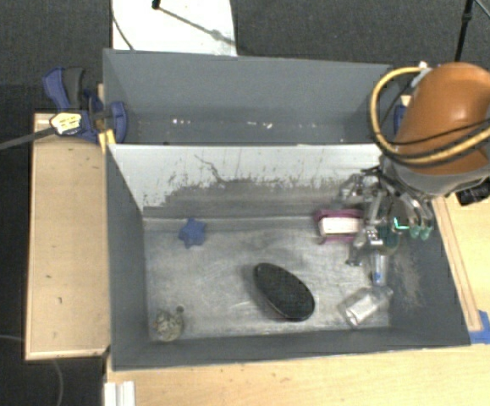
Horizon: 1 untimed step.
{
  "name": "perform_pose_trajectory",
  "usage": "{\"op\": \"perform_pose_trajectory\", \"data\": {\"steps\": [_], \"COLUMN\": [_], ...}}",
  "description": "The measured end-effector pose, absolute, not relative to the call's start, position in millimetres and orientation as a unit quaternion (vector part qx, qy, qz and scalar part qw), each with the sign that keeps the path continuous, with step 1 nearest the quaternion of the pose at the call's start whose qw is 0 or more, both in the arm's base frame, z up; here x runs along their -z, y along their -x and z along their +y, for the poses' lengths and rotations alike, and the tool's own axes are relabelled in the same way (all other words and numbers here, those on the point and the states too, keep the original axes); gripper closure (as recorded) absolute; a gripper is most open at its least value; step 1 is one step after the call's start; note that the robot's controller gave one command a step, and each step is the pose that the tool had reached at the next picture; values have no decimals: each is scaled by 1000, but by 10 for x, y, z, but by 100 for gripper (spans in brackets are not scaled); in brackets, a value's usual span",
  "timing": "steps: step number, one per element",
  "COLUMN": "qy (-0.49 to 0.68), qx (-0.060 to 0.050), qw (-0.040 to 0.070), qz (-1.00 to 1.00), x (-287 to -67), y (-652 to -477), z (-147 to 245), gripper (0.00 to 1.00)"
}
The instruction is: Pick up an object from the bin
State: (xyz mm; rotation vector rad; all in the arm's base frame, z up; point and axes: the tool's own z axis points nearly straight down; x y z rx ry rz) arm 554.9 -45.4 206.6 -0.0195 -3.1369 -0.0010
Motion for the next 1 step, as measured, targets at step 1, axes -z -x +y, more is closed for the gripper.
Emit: {"op": "perform_pose_trajectory", "data": {"steps": [1], "qy": [-8], "qx": [0], "qw": [2], "qz": [-1000], "x": [-1242], "y": [-5881], "z": [-803], "gripper": [0]}}
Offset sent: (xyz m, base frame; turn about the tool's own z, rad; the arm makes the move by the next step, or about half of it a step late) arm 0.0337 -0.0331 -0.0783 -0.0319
